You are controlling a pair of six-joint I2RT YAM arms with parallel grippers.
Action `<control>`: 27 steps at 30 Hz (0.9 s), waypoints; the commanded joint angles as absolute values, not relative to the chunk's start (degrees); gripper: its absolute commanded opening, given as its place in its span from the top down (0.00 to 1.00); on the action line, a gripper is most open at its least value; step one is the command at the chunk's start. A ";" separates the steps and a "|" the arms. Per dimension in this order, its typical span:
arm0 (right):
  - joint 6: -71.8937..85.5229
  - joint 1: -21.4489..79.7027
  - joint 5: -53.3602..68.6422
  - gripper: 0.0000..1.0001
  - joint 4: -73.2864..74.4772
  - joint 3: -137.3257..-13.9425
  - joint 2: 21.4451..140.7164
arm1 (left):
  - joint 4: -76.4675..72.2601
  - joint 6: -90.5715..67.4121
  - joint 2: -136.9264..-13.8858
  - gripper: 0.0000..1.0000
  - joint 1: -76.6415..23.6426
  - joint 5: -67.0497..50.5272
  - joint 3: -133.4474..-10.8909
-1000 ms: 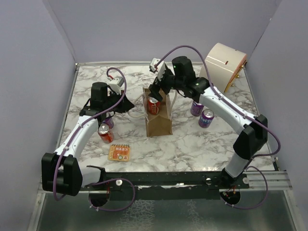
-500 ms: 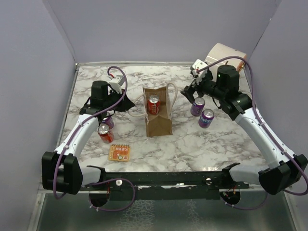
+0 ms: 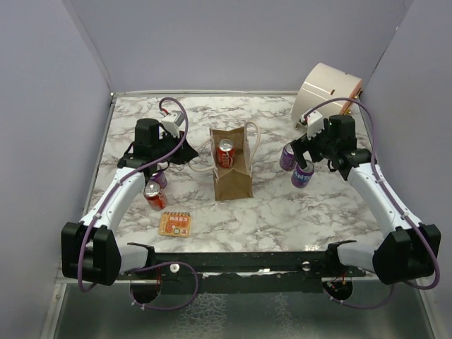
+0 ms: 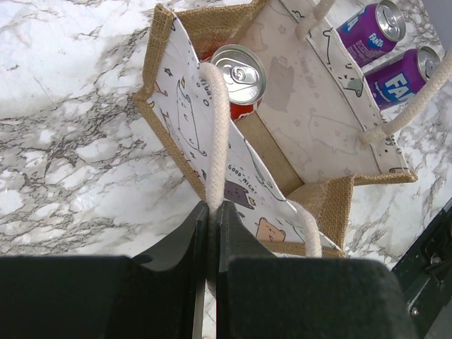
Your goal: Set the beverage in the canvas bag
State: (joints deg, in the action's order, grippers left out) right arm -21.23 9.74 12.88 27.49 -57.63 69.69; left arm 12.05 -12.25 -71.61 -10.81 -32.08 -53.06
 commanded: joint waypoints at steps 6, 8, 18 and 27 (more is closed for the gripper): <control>-21.38 7.99 12.55 0.00 26.79 -56.84 78.29 | 11.81 -11.27 -72.06 1.00 -11.25 -32.39 -55.52; -21.54 7.47 12.94 0.00 26.25 -57.14 79.69 | 11.90 -11.21 -72.07 1.00 -11.21 -32.30 -55.52; -23.41 5.03 15.81 0.00 27.96 -57.13 83.79 | 11.87 -10.83 -71.98 1.00 -11.24 -32.17 -55.62; -23.48 4.58 19.53 0.03 31.09 -53.88 80.58 | 12.15 -10.71 -71.55 1.00 -11.39 -32.08 -55.73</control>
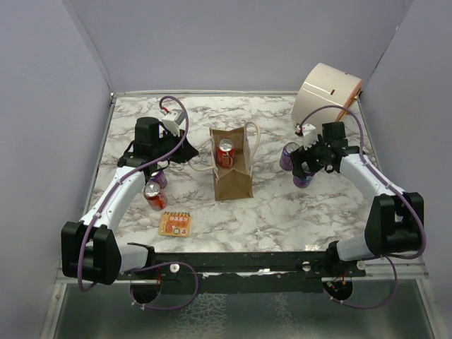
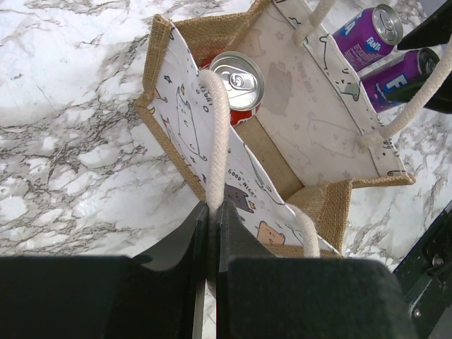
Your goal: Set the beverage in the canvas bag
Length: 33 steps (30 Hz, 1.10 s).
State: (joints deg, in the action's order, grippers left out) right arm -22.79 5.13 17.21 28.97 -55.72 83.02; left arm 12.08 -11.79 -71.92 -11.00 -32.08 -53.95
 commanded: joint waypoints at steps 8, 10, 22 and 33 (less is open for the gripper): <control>-23.70 3.52 19.47 0.10 32.11 -52.50 77.26 | 12.14 -10.54 -70.93 1.00 -11.51 -31.73 -55.37; -23.78 3.43 19.62 0.13 32.16 -52.39 76.71 | 12.16 -10.45 -70.84 1.00 -11.59 -31.70 -55.31; -23.95 3.34 20.43 0.29 33.74 -52.92 76.38 | 12.56 -10.04 -71.36 1.00 -11.93 -31.64 -55.77; -23.75 3.34 20.16 0.34 34.64 -52.91 75.61 | 12.72 -9.66 -71.38 1.00 -12.37 -31.64 -55.65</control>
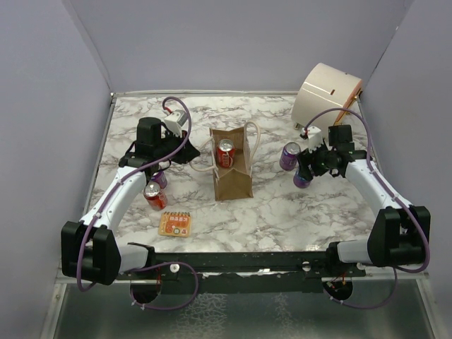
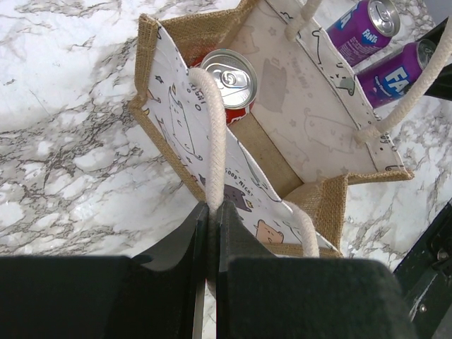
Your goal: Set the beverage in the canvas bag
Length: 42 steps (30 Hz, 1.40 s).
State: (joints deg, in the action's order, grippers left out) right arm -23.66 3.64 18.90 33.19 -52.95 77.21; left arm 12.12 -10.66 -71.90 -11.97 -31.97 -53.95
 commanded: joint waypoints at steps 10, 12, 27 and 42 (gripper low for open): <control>-25.13 3.34 25.27 0.69 37.97 -57.28 70.43 | 12.99 -9.35 -71.78 1.00 -12.78 -31.46 -56.29; -25.14 3.34 27.66 0.73 38.95 -58.96 68.81 | 13.01 -9.08 -71.72 1.00 -12.83 -31.46 -56.26; -23.88 4.65 48.18 0.99 47.37 -83.25 64.80 | 13.36 -7.45 -71.80 1.00 -14.12 -33.87 -56.81; -23.23 27.77 42.71 0.99 43.16 -99.71 76.85 | 14.06 -6.84 -73.04 1.00 -14.46 -35.58 -57.42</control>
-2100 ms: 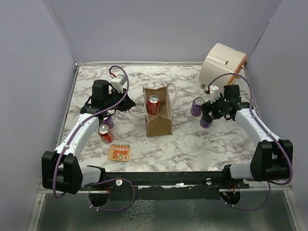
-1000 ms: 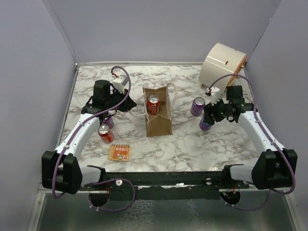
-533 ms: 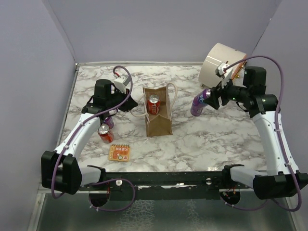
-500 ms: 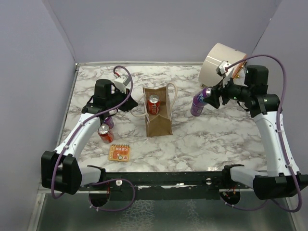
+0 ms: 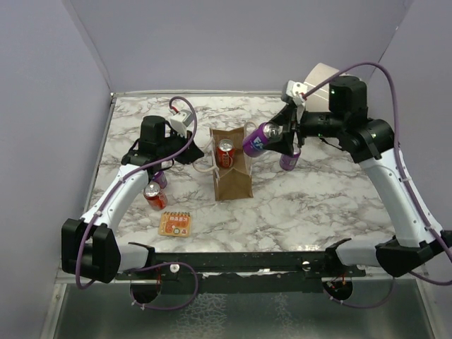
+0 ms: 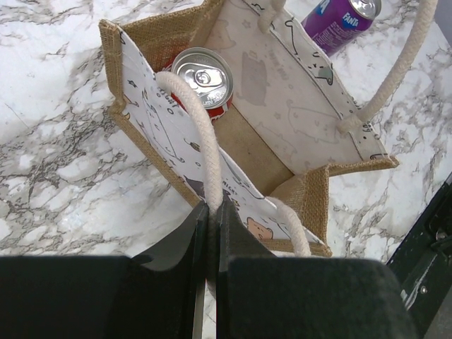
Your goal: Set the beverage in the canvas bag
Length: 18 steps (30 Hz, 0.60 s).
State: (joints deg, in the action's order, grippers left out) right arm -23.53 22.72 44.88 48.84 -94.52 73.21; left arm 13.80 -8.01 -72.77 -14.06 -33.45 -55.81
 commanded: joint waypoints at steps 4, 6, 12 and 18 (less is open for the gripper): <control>-24.53 33.42 38.13 0.99 43.50 -102.93 83.37 | 13.87 -6.94 -72.46 1.00 -14.50 -35.60 -56.93; -24.79 34.63 35.20 0.99 43.11 -104.17 86.28 | 13.59 -7.15 -72.06 1.00 -14.46 -35.50 -56.39; -25.48 37.01 28.86 0.99 42.09 -106.06 93.75 | 12.34 -7.69 -70.84 1.00 -14.50 -35.47 -54.53; -26.38 37.70 23.23 0.99 40.55 -103.02 97.31 | 10.80 -7.98 -69.06 1.00 -14.50 -35.42 -52.46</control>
